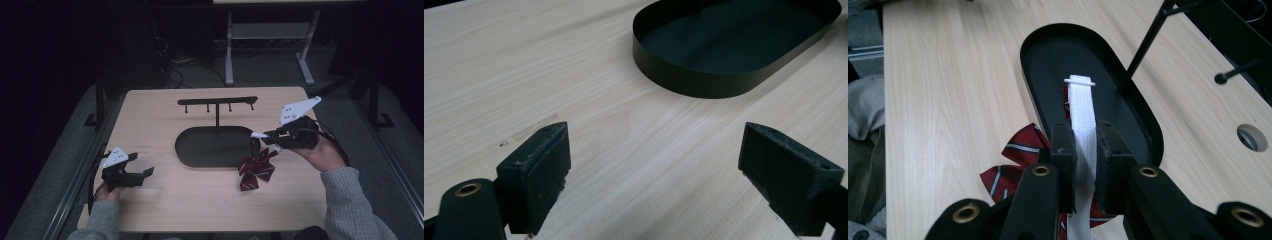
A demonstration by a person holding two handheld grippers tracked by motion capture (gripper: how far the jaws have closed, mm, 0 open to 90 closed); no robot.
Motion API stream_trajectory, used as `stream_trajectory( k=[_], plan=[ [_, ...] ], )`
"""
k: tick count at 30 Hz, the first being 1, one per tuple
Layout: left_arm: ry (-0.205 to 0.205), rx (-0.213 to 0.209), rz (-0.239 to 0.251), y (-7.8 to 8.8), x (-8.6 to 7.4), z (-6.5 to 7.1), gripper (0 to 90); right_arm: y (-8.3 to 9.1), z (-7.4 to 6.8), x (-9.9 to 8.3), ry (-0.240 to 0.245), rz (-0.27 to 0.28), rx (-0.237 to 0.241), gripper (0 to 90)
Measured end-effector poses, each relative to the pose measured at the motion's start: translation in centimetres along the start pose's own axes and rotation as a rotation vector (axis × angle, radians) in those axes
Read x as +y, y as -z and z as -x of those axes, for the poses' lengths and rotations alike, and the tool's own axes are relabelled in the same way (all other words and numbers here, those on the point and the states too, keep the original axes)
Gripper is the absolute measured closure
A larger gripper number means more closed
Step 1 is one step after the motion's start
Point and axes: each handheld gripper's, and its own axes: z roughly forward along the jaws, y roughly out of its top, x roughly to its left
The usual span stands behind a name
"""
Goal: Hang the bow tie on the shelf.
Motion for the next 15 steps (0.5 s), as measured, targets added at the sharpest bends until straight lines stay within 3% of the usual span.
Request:
stream_trajectory(
  k=[15],
  plan=[
    [-0.004,0.002,-0.001,0.0,0.1,0.0,13.0,-0.6,1.0,2.6,0.02,0.024,0.025,80.3]
  ],
)
